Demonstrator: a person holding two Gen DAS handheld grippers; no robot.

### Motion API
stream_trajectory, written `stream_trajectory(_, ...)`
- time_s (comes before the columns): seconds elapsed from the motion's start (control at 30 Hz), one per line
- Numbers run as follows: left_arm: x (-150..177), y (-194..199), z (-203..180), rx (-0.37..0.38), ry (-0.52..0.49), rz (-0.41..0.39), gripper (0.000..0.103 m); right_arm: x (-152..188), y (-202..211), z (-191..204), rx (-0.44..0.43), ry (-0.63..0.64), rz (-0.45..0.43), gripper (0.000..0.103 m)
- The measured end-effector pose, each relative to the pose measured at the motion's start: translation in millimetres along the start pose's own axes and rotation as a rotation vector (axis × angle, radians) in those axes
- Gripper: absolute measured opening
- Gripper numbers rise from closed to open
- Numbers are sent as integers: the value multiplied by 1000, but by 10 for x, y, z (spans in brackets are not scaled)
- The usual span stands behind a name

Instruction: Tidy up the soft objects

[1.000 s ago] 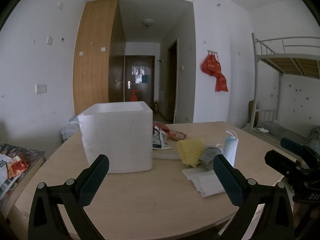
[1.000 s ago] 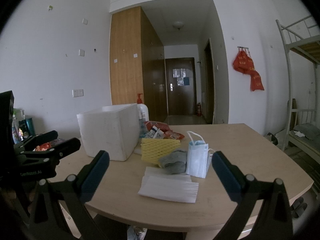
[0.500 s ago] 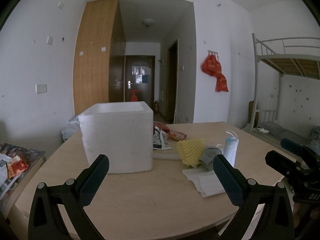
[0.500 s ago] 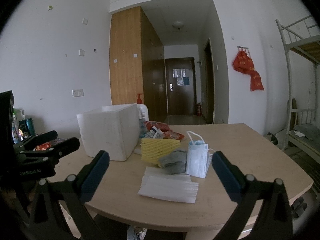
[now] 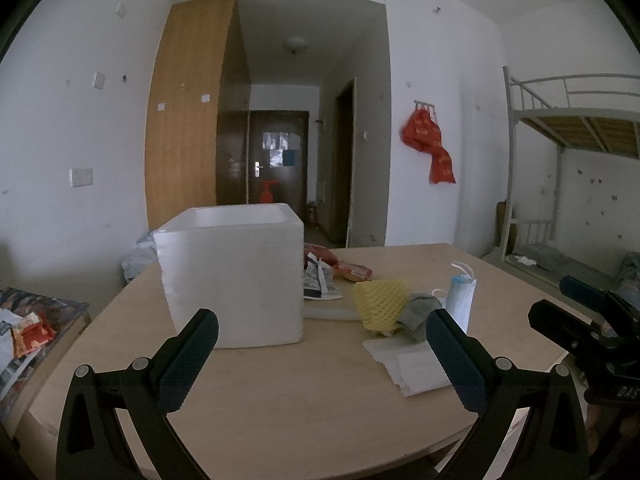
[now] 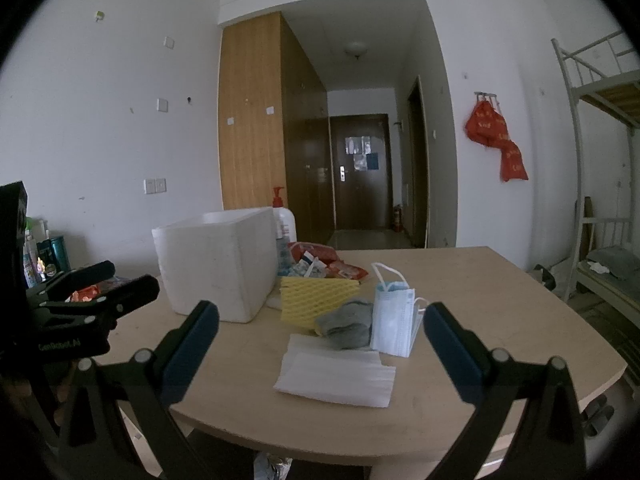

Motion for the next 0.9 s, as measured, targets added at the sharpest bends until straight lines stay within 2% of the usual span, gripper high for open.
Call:
stream_trajectory(0.33,-64,-131,-18,24,-2,22,103,-51,-188,-101,11,-1,32,103)
stream_trajectory(0.9,-116,-704,-182,92,-28,101,103,-64,-663,-369,24,-21,131,103)
Point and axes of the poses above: each gripper's, at about its wrist camera, not at the fingertips, and y roughly against the way its jaws point, z to its left, x to its underside, the point moved 1 cm from there along -y, roughly the way its jaws point, and after that the axes turned 9 degrees about -y, right-handed, at the moved point
